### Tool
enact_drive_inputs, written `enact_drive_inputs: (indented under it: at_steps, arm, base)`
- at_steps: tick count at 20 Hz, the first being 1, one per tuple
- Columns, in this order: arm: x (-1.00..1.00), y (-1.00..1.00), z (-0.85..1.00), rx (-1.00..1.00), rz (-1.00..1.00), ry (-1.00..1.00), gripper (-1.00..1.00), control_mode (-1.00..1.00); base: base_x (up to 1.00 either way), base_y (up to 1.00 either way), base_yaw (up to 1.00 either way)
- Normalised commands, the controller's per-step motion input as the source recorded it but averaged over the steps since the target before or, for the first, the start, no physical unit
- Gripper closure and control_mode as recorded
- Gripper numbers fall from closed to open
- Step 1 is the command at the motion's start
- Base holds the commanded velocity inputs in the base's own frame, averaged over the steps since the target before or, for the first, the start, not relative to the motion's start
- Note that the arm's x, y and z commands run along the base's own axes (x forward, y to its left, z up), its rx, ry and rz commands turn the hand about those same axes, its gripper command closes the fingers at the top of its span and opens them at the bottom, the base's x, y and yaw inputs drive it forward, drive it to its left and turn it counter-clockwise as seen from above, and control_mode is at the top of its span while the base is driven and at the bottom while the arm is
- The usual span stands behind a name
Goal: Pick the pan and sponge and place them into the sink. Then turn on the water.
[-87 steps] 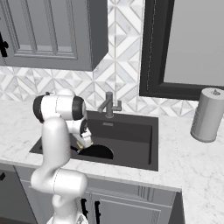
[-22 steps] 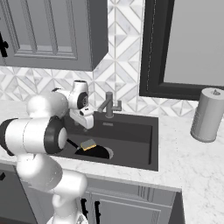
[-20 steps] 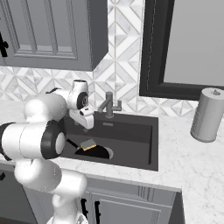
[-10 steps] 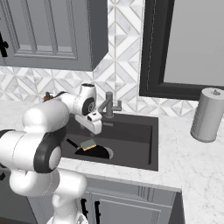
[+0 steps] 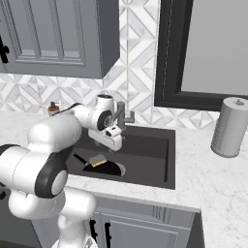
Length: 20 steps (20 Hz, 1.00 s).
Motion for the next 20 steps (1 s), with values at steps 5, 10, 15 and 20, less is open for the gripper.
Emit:
enact_drive_inputs:
  at_steps: [5, 10, 15, 20]
  arm:
    - [0.00, -0.46, 0.00, 0.04, 0.11, 0.00, -1.00, -1.00]
    - [0.00, -0.45, 0.00, 0.04, 0.06, 0.00, -1.00, -1.00]
    - [0.00, -0.40, 0.00, 0.05, 0.03, 0.00, -1.00, -1.00]
    - [0.04, -0.13, 0.00, 0.08, 0.00, 0.00, -1.00, -1.00]
  base:
    - [0.00, 0.00, 0.00]
    - [0.00, 0.00, 0.00]
    - [0.00, 0.00, 0.00]
    - [0.00, 0.00, 0.00]
